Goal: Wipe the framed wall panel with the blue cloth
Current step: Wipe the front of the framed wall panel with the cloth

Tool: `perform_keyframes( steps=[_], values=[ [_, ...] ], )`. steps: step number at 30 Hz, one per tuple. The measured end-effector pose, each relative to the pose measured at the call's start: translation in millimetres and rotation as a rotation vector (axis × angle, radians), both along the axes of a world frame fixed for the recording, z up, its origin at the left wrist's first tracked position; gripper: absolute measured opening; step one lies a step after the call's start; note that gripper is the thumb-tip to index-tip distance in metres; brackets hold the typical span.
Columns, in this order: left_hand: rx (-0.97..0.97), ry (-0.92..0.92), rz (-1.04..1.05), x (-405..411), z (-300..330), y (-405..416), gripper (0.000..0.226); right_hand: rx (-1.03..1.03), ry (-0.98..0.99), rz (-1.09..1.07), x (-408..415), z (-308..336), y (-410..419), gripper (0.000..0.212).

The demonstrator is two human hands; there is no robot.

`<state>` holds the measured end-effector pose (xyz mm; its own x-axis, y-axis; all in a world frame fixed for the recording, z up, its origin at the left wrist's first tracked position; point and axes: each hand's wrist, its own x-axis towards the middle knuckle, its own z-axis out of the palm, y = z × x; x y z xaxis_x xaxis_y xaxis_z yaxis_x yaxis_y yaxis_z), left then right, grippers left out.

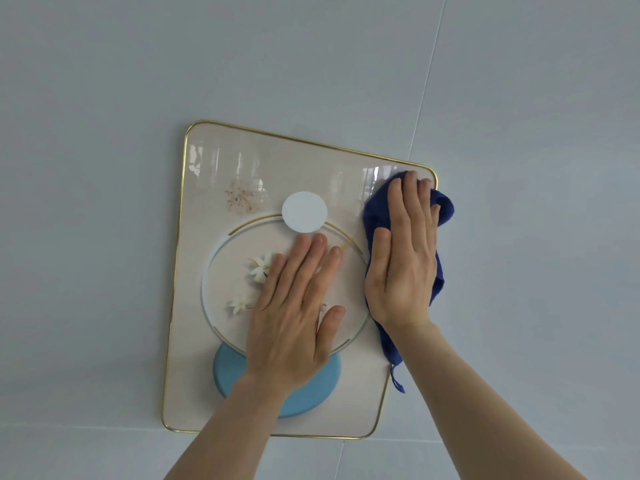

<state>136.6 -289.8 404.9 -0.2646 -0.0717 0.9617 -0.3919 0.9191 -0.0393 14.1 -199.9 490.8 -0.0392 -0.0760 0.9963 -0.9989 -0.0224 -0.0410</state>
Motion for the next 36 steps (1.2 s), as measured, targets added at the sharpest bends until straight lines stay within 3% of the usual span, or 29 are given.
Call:
perform_keyframes(
  steps=[12, 36],
  values=[
    [-0.038, 0.085, 0.045, -9, -5, -4, 0.069, -0.012, 0.268, -0.151, 0, -11, -6, 0.042],
    [0.030, -0.017, 0.046, 7, 1, 10, 0.062, 0.073, 0.272, -0.287, 7, -44, 26, 0.030]
  ],
)
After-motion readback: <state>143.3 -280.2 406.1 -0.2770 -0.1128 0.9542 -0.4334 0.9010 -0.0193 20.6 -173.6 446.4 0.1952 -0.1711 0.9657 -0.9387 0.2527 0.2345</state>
